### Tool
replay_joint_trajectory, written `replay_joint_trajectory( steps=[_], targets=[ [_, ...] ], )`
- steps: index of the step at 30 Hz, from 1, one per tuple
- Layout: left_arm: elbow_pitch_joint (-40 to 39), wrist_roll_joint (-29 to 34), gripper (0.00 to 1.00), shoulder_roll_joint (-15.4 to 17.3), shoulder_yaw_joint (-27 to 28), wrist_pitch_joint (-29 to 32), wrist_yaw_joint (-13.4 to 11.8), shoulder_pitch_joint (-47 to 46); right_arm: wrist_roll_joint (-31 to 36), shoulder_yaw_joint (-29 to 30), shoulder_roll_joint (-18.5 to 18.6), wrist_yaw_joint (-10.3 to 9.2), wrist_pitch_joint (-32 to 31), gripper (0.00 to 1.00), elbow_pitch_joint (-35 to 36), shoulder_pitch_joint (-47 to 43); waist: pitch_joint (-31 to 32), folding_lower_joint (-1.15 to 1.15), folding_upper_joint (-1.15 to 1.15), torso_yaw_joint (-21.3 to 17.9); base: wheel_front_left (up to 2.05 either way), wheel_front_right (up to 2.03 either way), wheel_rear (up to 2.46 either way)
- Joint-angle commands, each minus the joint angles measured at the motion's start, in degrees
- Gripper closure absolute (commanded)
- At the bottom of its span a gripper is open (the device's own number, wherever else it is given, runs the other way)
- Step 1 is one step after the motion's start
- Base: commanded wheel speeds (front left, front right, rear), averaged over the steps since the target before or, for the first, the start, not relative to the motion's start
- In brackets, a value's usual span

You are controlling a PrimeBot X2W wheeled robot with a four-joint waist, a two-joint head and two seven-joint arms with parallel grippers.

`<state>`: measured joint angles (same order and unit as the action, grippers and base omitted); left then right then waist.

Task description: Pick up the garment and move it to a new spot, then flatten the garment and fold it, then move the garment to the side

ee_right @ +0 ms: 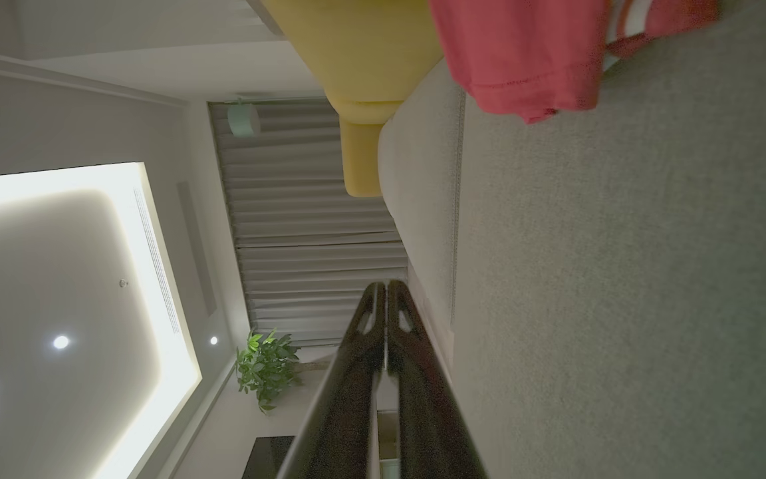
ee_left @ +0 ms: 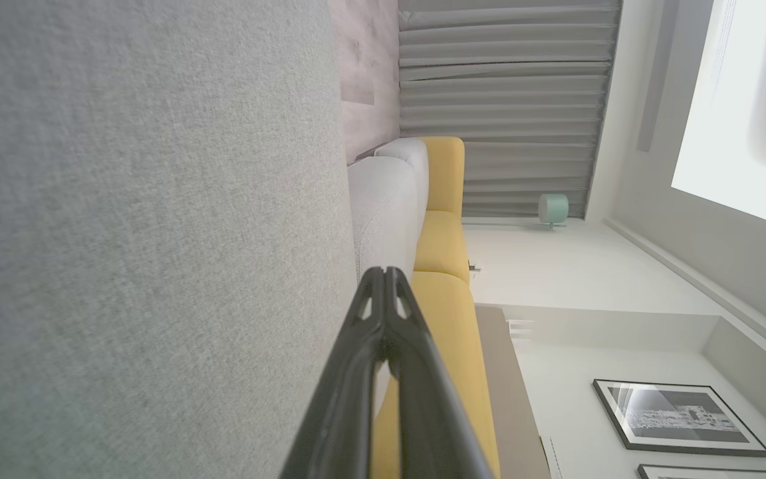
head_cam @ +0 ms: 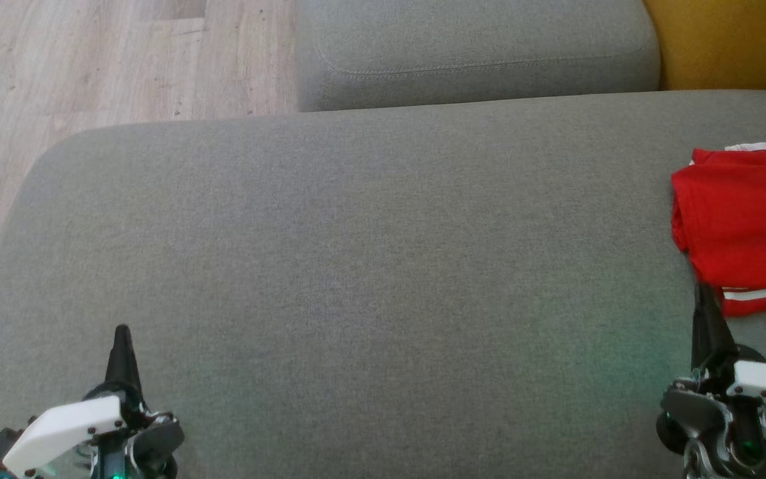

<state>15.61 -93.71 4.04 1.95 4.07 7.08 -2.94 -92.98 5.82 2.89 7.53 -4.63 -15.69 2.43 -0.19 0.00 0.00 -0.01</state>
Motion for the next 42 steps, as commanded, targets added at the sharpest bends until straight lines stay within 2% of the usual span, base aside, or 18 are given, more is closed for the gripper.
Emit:
replay_joint_trajectory(
  steps=[1,42],
  targets=[
    [-1.7,-0.4,1.0,0.5,2.2,0.5,0.4,-3.1,-0.7,-1.1,1.3,-0.04,-0.4,1.0,1.8,3.6,0.0,0.0,0.0,0.0,0.0,0.0,0.0],
    [-1.6,0.4,1.0,-0.1,3.2,1.3,0.4,-3.1,0.0,-0.3,0.7,-0.04,-1.0,1.0,1.7,3.7,0.0,0.0,0.0,0.0,0.0,0.0,0.0]
  ],
)
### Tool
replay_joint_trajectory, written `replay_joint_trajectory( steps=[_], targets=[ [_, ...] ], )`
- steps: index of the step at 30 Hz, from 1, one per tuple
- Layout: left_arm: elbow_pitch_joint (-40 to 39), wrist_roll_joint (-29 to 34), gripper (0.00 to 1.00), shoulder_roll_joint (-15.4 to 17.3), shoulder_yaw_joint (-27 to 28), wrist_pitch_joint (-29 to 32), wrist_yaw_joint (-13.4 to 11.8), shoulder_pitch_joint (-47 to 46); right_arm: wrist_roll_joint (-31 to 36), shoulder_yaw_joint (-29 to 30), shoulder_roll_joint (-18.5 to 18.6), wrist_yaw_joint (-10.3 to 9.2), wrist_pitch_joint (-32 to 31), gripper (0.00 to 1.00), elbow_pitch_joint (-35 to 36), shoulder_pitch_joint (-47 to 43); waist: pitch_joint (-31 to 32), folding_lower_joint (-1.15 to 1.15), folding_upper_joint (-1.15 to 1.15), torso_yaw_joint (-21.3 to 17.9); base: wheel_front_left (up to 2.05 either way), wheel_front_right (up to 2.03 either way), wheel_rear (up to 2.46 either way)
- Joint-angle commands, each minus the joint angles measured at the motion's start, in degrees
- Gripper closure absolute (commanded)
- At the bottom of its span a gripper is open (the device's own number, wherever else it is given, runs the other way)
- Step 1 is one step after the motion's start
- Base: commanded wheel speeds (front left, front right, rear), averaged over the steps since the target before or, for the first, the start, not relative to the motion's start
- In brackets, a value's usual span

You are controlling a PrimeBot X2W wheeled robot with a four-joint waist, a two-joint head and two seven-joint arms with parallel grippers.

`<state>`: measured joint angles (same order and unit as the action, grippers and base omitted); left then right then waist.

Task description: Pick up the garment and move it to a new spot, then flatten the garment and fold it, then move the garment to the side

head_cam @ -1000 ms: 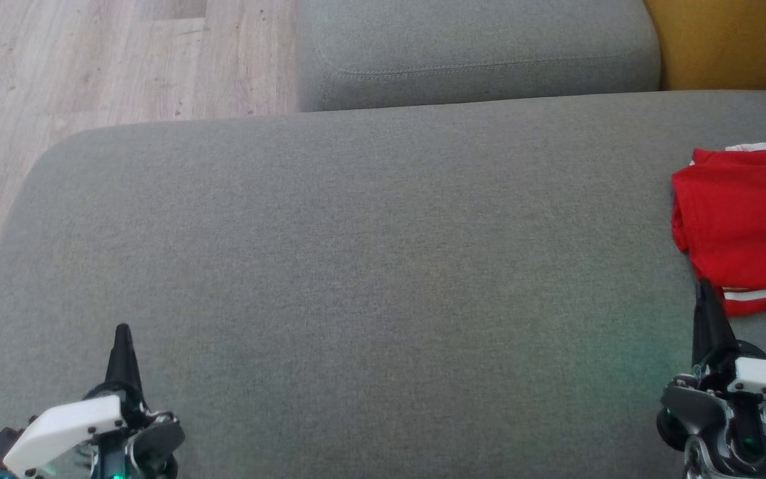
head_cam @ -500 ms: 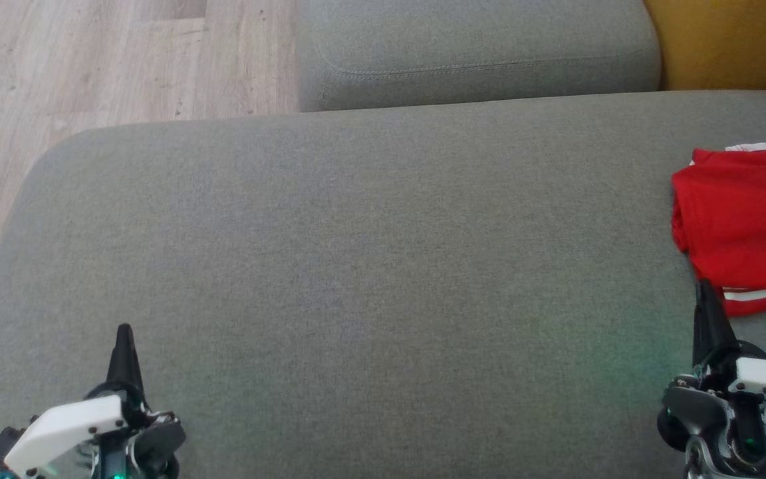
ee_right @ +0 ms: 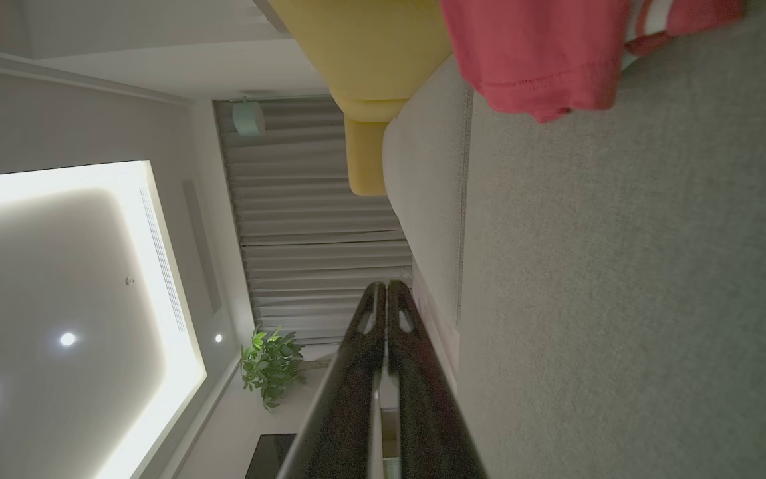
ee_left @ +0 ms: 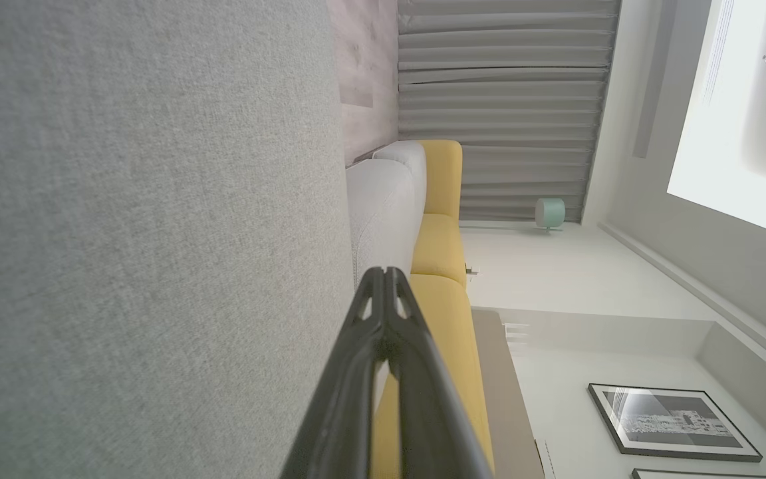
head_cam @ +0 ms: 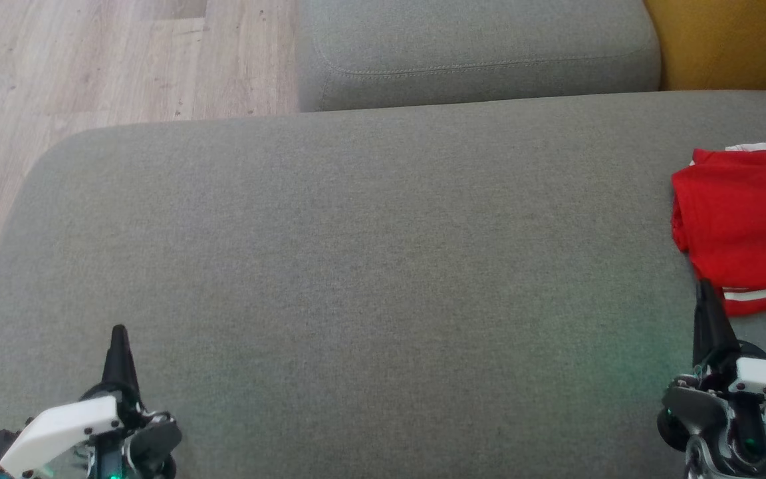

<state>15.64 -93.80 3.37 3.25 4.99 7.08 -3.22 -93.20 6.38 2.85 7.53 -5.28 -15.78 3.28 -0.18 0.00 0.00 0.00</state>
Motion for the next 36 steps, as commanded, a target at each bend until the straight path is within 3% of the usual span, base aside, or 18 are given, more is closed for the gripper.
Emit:
replay_joint_trajectory(
  steps=[1,36],
  targets=[
    [-1.7,0.5,1.0,0.5,1.9,0.4,0.4,-2.8,0.2,-0.9,0.8,-0.04,-0.4,1.0,1.8,2.8,0.0,0.0,0.0,0.0,0.0,0.0,0.0],
    [-1.6,0.9,1.0,0.2,2.4,0.8,0.4,-2.9,0.5,-0.5,0.5,-0.04,-0.7,1.0,1.8,2.8,0.0,0.0,0.0,0.0,0.0,0.0,0.0]
  ],
)
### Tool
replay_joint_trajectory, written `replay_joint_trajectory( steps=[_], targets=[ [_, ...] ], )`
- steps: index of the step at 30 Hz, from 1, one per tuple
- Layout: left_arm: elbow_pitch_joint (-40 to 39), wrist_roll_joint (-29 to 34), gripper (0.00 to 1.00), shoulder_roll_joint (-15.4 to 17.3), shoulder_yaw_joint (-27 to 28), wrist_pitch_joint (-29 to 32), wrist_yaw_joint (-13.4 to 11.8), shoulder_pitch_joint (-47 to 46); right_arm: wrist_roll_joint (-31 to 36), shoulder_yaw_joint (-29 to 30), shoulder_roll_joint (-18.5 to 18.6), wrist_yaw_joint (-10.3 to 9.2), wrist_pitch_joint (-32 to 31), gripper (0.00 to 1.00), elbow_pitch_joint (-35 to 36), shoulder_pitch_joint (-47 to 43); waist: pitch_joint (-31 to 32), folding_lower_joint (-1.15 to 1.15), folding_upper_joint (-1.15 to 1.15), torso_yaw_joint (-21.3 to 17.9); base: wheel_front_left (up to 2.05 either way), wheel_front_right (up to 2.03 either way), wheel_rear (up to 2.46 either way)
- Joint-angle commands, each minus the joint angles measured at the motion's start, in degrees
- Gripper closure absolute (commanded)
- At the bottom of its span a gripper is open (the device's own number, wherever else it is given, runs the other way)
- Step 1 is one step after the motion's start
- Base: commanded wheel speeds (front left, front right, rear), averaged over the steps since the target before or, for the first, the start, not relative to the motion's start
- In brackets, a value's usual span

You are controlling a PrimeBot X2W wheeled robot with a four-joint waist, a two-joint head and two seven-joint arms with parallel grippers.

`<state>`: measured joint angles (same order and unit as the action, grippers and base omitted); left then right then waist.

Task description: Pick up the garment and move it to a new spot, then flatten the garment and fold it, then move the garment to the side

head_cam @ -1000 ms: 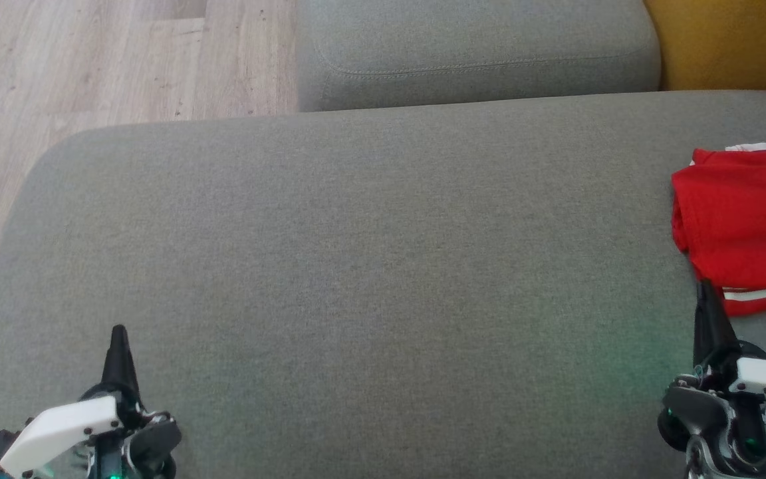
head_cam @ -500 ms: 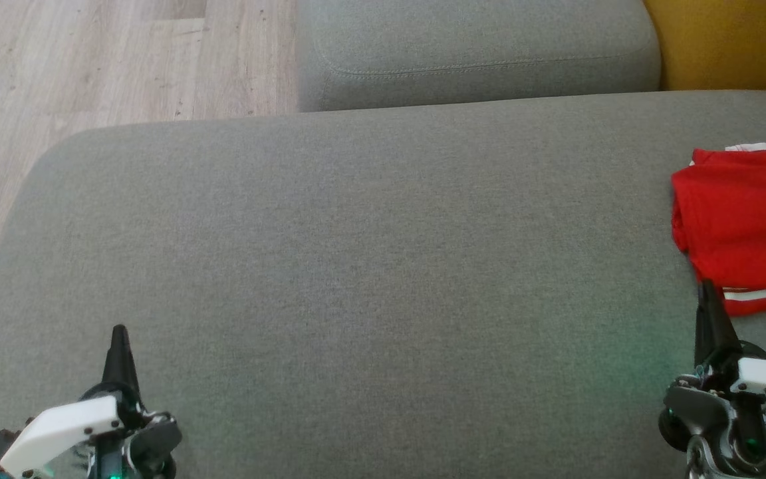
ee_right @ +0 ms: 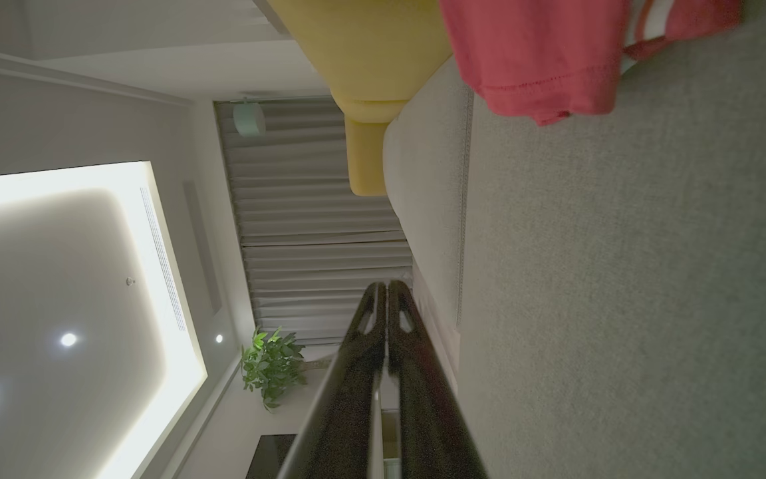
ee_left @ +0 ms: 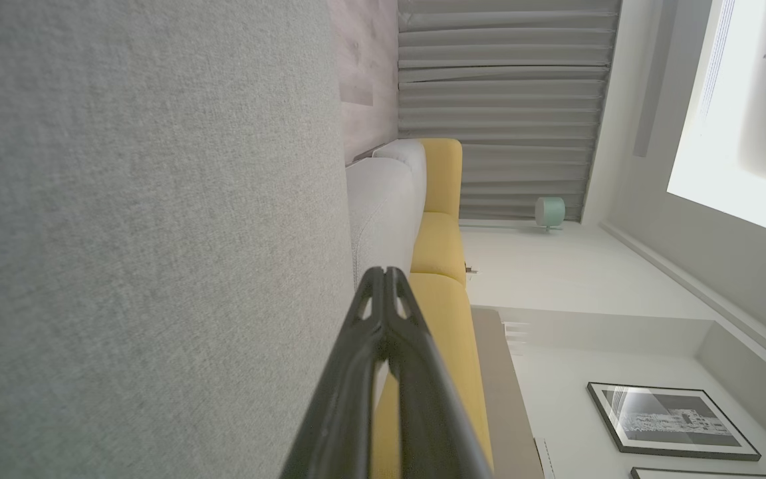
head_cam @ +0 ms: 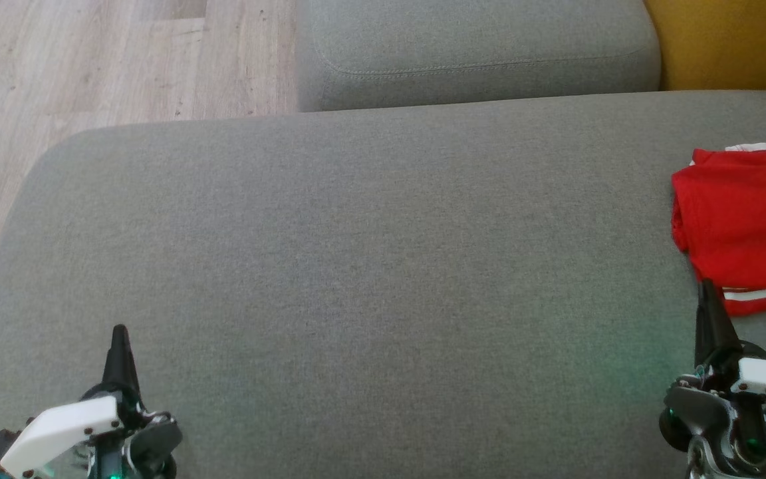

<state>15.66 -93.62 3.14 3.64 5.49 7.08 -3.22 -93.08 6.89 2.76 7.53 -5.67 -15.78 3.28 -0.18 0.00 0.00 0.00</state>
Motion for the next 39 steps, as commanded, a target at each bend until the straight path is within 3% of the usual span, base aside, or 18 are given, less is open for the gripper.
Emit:
replay_joint_trajectory(
  steps=[1,39],
  targets=[
    [-1.7,0.7,1.0,0.4,2.0,0.3,0.4,-2.9,0.4,-1.0,0.6,-0.04,-0.3,1.0,1.8,2.8,0.0,0.0,0.0,0.0,0.0,0.0,0.0],
    [-1.6,1.1,1.0,0.1,2.4,0.6,0.4,-2.9,0.7,-0.7,0.4,-0.04,-0.6,1.0,1.8,2.9,0.0,0.0,0.0,0.0,0.0,0.0,0.0]
  ],
)
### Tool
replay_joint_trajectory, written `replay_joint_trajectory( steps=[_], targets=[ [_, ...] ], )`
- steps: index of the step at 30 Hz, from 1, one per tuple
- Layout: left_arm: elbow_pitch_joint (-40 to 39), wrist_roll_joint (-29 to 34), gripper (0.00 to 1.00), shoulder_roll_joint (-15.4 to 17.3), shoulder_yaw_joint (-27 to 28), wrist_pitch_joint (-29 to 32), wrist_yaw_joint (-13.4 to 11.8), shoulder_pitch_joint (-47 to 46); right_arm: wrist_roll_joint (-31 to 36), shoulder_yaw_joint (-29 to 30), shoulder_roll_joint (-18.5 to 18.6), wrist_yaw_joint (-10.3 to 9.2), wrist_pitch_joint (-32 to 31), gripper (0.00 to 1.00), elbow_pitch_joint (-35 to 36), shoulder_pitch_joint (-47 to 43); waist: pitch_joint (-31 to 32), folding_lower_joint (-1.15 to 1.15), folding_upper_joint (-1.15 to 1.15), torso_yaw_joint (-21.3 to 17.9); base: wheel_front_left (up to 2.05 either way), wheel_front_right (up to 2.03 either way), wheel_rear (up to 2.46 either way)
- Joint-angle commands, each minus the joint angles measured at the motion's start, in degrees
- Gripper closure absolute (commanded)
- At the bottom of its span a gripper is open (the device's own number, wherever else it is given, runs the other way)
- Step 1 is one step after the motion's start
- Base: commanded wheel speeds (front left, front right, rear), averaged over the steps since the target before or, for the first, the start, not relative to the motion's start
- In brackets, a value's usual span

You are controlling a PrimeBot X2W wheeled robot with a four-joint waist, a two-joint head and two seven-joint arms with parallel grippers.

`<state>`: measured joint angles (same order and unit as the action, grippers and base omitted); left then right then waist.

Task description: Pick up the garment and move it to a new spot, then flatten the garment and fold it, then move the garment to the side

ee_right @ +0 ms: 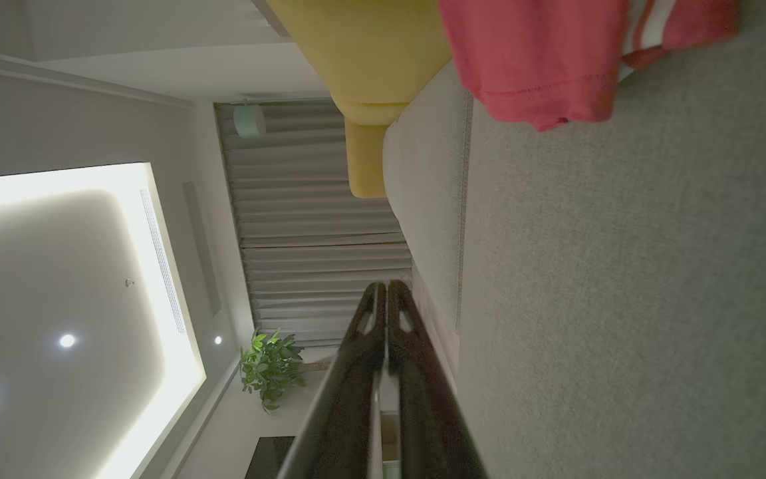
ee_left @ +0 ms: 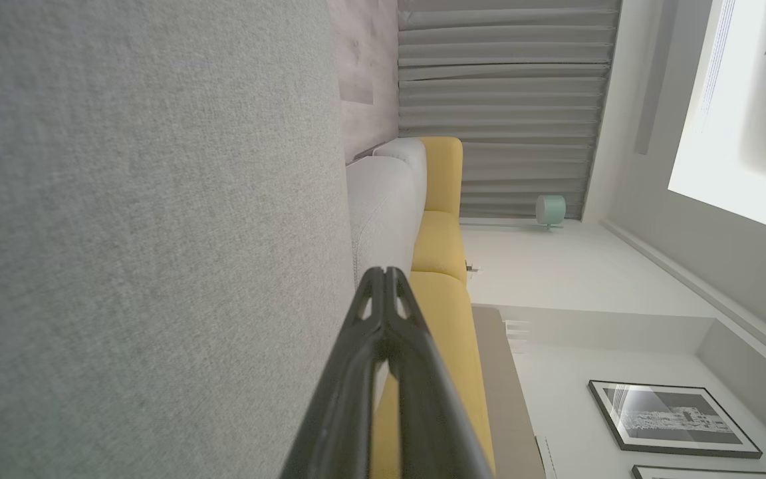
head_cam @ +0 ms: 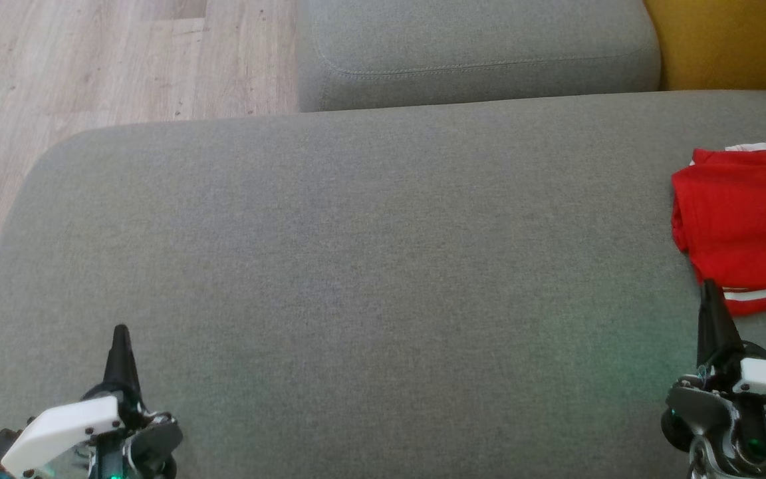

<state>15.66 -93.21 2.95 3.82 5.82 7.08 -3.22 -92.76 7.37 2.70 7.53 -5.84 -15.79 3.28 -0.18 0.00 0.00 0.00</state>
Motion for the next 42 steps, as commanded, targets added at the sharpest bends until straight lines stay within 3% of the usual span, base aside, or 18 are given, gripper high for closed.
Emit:
replay_joint_trajectory(
  steps=[1,42],
  targets=[
    [-1.6,0.7,1.0,0.3,2.2,0.3,0.4,-2.9,0.3,-1.2,0.4,-0.04,-0.4,1.0,1.8,2.9,0.0,0.0,0.0,0.0,0.0,0.0,0.0],
    [-1.6,0.9,1.0,0.1,2.5,0.5,0.4,-2.9,0.5,-1.0,0.3,-0.04,-0.5,1.0,1.8,2.9,0.0,0.0,0.0,0.0,0.0,0.0,0.0]
  ],
)
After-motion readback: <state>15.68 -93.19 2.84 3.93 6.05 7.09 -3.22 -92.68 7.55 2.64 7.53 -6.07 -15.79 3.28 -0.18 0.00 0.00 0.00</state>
